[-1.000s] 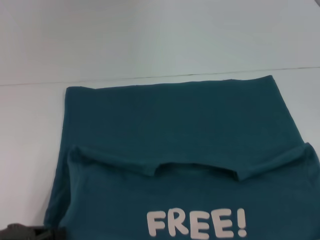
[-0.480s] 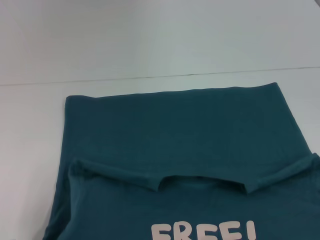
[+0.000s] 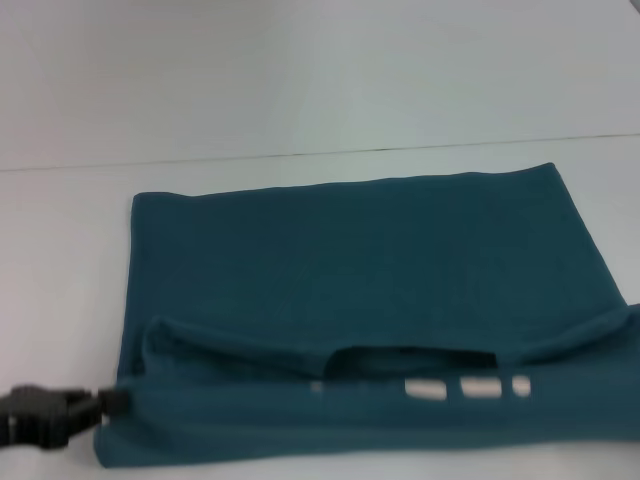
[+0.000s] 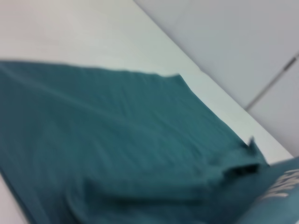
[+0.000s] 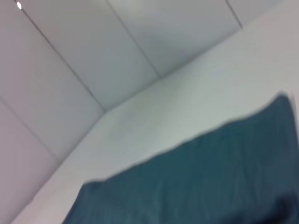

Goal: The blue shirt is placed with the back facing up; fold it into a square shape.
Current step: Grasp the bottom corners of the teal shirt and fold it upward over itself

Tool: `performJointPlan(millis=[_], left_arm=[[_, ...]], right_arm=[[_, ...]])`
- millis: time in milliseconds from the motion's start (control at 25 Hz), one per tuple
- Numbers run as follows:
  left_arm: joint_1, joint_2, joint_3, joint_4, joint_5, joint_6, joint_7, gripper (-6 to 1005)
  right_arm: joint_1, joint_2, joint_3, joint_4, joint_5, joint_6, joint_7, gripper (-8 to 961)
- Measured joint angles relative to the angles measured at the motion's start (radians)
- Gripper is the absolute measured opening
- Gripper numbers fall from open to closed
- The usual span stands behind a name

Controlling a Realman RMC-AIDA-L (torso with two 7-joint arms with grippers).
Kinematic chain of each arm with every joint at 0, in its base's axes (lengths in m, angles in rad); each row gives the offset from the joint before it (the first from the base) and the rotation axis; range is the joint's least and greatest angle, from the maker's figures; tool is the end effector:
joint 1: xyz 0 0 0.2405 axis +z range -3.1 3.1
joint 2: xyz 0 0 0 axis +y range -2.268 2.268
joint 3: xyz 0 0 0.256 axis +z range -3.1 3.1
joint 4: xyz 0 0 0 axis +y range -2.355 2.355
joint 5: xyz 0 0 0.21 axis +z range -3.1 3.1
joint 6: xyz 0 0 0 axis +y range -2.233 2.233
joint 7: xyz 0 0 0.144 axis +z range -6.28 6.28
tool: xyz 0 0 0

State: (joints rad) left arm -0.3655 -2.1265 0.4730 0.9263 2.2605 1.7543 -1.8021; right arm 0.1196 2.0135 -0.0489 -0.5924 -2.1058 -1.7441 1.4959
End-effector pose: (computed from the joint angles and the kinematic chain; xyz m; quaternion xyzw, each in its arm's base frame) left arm -0.3141 0.2696 0.0371 -0.8687 -0.4386 -0.1994 0.1149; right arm 0.4048 0.1735 0.0815 -0.7348 0.4896 0.3509 0.3119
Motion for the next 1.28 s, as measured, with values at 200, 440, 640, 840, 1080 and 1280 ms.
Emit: performJointPlan(millis=[200,440,640,840,1080,1280], left_arm=[[-0.112,0.031,-0.022,-0.046,-0.005,-0.114,-0.034,26],[-0.245,0.036,-0.019,-0.130,-0.026,-0.390,-0.040,26],[-0.335,0.025,-0.004,-0.222,-0.029,-0.673,-0.026,26],[-0.398,0.004,0.020,-0.306,-0.042,-0.915,0.023,26],[-0.437,-0.033,0.027,-0.351,-0.096,-1.091,0.164,27],[-0.454,-0.033,0.028,-0.396,-0.209,-1.151,0.288,27]], right_arm=[[0.114,-0.016,0.064,0.003,0.002,0.080,0.046,42],[0.281,-0.022,0.065,0.036,0.011,0.300,0.050,42],[0.419,-0.012,0.056,0.116,0.012,0.532,-0.043,42],[0.534,0.019,0.049,0.190,0.013,0.778,-0.168,42],[0.595,0.045,0.047,0.255,0.119,0.924,-0.350,45],[0.600,0.045,0.041,0.269,0.194,0.936,-0.403,48]])
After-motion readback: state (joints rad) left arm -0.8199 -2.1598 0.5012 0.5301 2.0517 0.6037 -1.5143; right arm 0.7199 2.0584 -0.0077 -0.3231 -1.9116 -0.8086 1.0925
